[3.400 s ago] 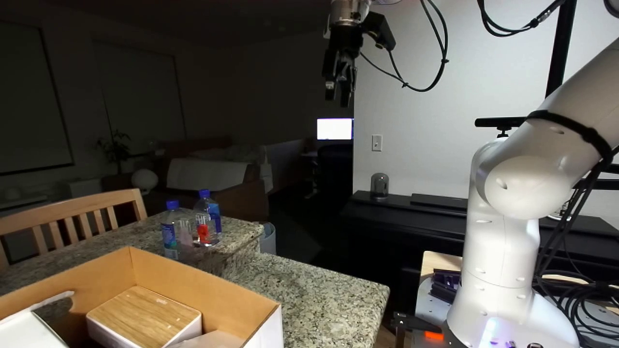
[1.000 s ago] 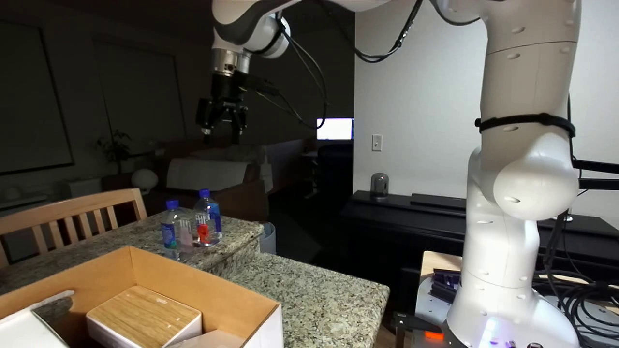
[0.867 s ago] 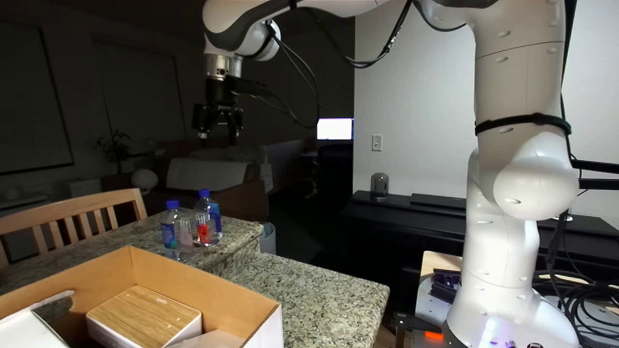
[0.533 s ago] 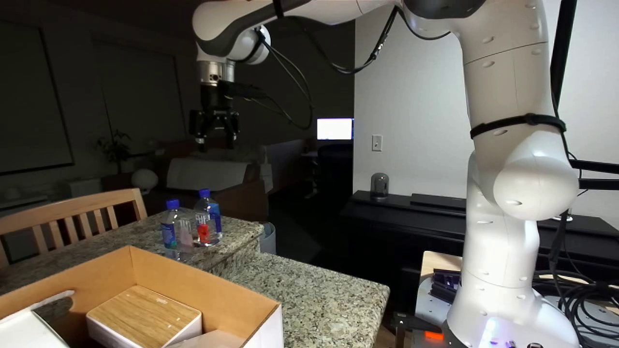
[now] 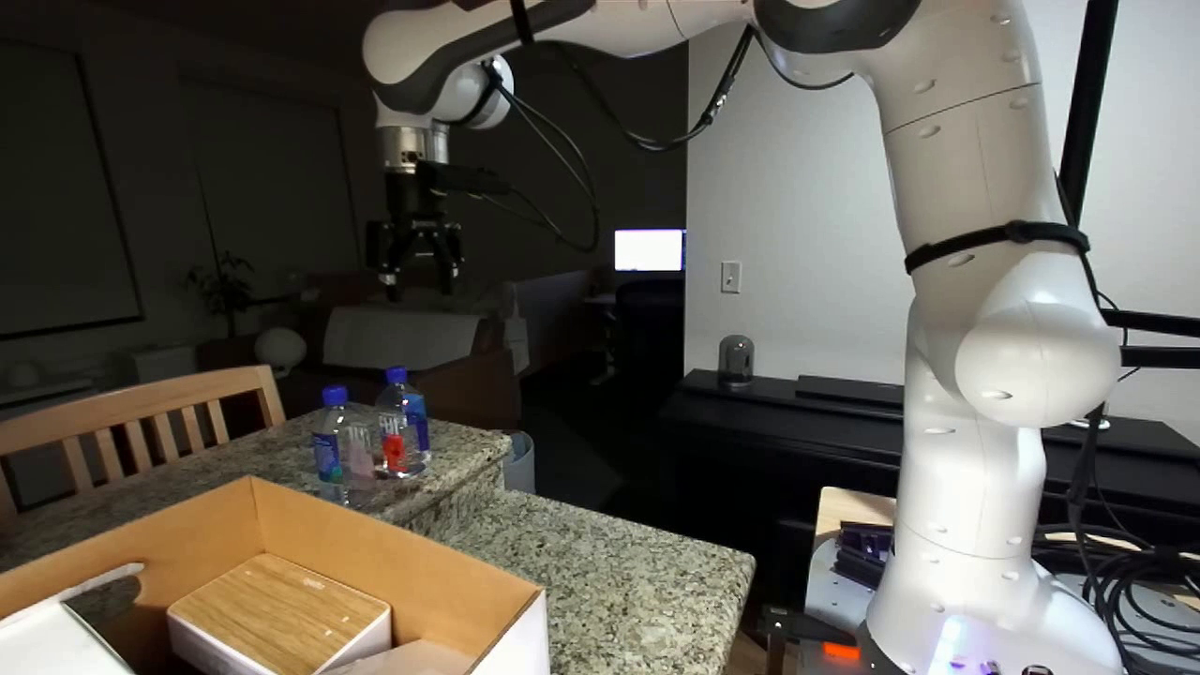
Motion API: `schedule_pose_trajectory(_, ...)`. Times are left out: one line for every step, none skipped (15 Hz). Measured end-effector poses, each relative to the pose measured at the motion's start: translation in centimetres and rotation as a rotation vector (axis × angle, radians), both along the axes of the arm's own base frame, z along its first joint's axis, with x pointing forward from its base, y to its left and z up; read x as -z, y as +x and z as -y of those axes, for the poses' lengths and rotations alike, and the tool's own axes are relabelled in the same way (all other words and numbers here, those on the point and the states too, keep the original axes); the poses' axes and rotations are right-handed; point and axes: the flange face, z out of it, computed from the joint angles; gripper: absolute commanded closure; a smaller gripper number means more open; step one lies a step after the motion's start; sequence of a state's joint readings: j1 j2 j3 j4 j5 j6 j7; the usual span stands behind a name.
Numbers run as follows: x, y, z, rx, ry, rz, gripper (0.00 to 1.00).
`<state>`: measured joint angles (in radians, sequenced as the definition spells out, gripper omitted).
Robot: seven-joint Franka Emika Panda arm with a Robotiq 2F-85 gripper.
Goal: Put the water bottles on the counter in the box
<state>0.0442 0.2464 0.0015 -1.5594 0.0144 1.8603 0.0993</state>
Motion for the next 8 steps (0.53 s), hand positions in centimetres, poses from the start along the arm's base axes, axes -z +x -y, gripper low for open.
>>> schedule_pose_trajectory(0.4, 0.7, 0.2, 0.004, -0.001, -0.009, 0.00)
schedule_pose_trajectory(0.7, 1.4, 0.5, 0.008, -0.002, -0.012, 0.00)
schedule_pose_trajectory(1.1, 2.2, 0.7, 0.013, -0.003, -0.012, 0.00)
schedule_pose_trajectory(1.6, 3.0, 1.0, 0.017, -0.005, -0.012, 0.00)
schedule_pose_trajectory(2.0, 3.7, 1.2, 0.022, -0.007, -0.011, 0.00)
schedule_pose_trajectory(2.5, 4.3, 1.5, 0.026, -0.008, -0.011, 0.00)
schedule_pose_trajectory(2.8, 4.8, 1.7, 0.029, -0.008, -0.011, 0.00)
schedule_pose_trajectory(3.2, 5.3, 1.9, 0.032, -0.008, -0.011, 0.00)
